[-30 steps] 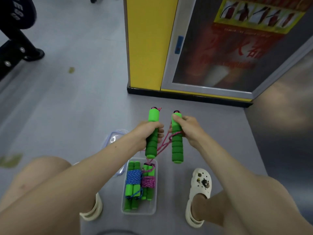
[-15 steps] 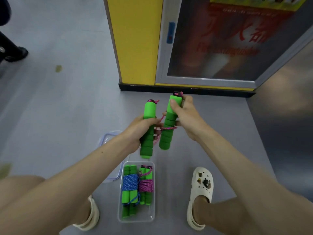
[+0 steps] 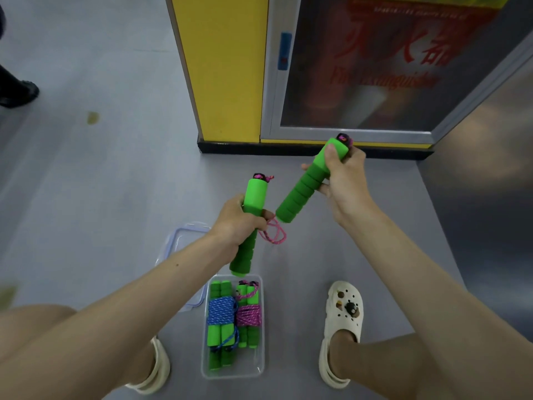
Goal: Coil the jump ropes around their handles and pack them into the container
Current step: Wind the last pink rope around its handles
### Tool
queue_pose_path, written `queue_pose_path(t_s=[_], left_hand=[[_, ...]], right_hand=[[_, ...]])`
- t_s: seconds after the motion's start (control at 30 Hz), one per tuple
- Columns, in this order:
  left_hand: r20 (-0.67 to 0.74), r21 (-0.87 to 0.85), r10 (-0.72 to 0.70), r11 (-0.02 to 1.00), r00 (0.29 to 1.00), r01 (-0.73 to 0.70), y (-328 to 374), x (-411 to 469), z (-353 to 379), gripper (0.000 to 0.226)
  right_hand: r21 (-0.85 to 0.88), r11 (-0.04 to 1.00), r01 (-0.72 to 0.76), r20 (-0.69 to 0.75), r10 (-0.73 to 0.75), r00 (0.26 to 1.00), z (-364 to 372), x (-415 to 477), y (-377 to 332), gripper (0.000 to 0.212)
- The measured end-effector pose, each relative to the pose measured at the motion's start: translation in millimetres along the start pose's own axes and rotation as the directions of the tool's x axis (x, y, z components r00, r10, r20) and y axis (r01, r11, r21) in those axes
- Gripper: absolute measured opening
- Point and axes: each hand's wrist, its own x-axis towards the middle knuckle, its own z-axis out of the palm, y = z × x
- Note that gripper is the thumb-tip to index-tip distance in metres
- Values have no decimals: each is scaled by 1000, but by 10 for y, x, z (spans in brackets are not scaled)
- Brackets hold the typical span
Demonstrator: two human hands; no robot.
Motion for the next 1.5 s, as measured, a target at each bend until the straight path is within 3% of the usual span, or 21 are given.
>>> queue_pose_path(t_s=[0.17, 0.33, 0.43, 0.57, 0.7, 0.8, 0.9, 1.1, 1.27, 1.33, 1.4, 1.5], left_hand=[[-73, -44, 58, 997, 996, -62, 43, 58, -64, 40], [-87, 60, 102, 994, 991, -97, 122, 105, -91, 38], [-111, -16, 85, 996, 990, -87, 167, 107, -119, 33], [-8, -163, 100, 982, 995, -100, 253, 37, -137, 24], [79, 100, 186, 976, 979, -193, 252, -28, -56, 29], [204, 112, 144, 979, 968, -169, 196, -85, 32, 24], [272, 90, 152, 979, 950, -182, 132, -90, 43, 33], [369, 88, 150, 977, 917, -195, 102, -127, -30, 54], [369, 40, 139, 985, 919, -165, 89, -112, -108, 87], [346, -2, 86, 996, 934, -91, 83, -119, -115, 79], [361, 27, 36, 998, 932, -49, 115, -150, -124, 50], [352, 84, -2, 996, 936, -30, 178, -153, -218, 24]], right_hand=[[14, 997, -72, -7, 72, 997, -9, -15, -10, 31], [0, 993, -118, -18, 118, 993, -12, -25, 1, 27], [-9, 991, -136, -28, 136, 990, -38, -22, 1, 31], [-54, 973, -225, 83, 229, 970, -49, -57, 14, 23], [-9, 927, -375, 243, 366, 898, 38, -172, 70, 32], [8, 916, -401, 287, 382, 878, 121, -214, 124, 47], [-23, 923, -384, 232, 378, 896, 142, -190, 145, 46], [99, 906, -412, 245, 379, 892, 169, -224, 170, 44], [231, 902, -364, 225, 315, 922, 255, -241, 138, 25], [274, 892, -361, 233, 303, 924, 309, -258, 131, 19], [205, 916, -343, 219, 299, 929, 343, -260, 135, 19], [-196, 958, -211, 146, 241, 959, 308, -207, 97, 35]])
